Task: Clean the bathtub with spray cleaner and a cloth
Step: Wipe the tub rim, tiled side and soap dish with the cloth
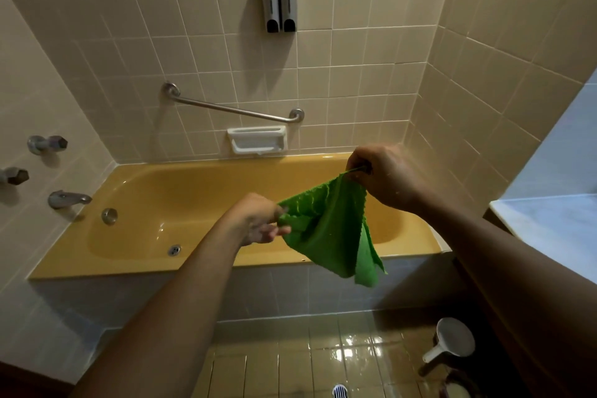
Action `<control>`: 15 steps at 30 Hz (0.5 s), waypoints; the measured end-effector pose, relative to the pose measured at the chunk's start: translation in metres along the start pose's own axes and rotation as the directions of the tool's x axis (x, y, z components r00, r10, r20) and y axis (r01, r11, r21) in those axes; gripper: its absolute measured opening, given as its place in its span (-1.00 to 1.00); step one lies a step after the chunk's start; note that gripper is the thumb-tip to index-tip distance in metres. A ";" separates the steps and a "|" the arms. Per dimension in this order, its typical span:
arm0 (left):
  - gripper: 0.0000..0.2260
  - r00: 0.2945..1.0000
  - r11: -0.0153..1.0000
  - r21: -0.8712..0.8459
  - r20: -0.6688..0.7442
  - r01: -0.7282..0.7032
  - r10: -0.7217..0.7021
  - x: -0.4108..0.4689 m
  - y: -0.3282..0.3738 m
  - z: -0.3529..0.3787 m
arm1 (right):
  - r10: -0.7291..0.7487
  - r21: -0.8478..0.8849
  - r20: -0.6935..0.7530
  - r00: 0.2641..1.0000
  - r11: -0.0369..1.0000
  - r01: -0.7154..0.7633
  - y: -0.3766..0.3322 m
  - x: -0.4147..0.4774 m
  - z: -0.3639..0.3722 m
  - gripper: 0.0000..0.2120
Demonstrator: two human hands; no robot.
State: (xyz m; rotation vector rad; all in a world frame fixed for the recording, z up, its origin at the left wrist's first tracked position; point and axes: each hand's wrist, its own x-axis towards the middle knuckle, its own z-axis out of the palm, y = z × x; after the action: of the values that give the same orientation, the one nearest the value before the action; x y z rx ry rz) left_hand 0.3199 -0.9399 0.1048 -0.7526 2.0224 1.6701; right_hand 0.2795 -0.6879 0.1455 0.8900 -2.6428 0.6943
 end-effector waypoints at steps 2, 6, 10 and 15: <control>-0.82 0.997 0.905 -0.421 -0.013 0.067 -0.080 0.009 -0.007 0.005 | 0.014 -0.005 0.010 1.000 1.000 -0.014 0.003 -0.002 0.002 -0.94; -0.70 0.807 0.951 0.197 -0.505 -0.238 0.306 0.018 -0.028 0.023 | 0.039 -0.018 0.030 0.999 0.999 -0.039 0.011 -0.008 0.006 -0.94; -0.70 0.768 0.453 0.883 -0.205 -0.123 0.607 0.021 -0.044 0.018 | 0.085 -0.032 0.045 0.995 0.996 -0.084 0.026 -0.012 0.009 -0.94; -0.87 0.995 0.999 0.009 -0.099 0.034 -0.033 0.016 -0.028 0.010 | 0.138 0.000 0.060 0.989 0.990 -0.138 0.034 -0.021 0.017 -0.93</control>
State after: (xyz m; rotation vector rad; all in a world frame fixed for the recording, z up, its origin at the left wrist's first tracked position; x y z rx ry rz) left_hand 0.3252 -0.9362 0.0716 -0.8766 2.0717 1.6320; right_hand 0.2731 -0.6628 0.1109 0.7456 -2.7777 0.7163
